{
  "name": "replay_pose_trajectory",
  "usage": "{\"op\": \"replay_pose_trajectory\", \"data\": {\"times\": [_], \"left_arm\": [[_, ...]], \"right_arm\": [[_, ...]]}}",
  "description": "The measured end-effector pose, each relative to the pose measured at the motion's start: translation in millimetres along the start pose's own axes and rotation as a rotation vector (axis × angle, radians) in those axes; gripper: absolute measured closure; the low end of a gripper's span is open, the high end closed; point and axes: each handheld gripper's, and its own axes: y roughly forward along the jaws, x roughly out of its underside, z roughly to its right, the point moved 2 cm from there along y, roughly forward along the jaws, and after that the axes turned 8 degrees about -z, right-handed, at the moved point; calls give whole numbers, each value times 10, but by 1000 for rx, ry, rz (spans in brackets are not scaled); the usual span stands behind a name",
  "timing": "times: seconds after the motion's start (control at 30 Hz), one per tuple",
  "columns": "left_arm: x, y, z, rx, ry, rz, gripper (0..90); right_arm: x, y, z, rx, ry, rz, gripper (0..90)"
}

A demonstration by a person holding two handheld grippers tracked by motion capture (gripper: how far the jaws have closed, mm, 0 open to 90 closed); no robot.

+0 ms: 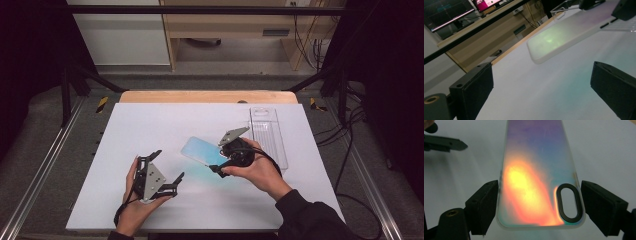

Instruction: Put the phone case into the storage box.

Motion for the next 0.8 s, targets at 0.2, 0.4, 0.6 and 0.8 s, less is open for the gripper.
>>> {"op": "replay_pose_trajectory", "data": {"times": [0.2,0.4,0.6,0.8], "left_arm": [[-168,200,56,-2,78,4,51],[-334,367,35,-16,144,7,85],[-431,477,27,-31,212,-9,113],[-490,564,4,-54,221,5,139]], "right_arm": [[-68,-94,55,0,-5,-14,179],[-154,-117,146,3,0,-33,179],[-275,-211,207,8,6,-31,179],[-345,-245,218,-1,6,-39,179]]}}
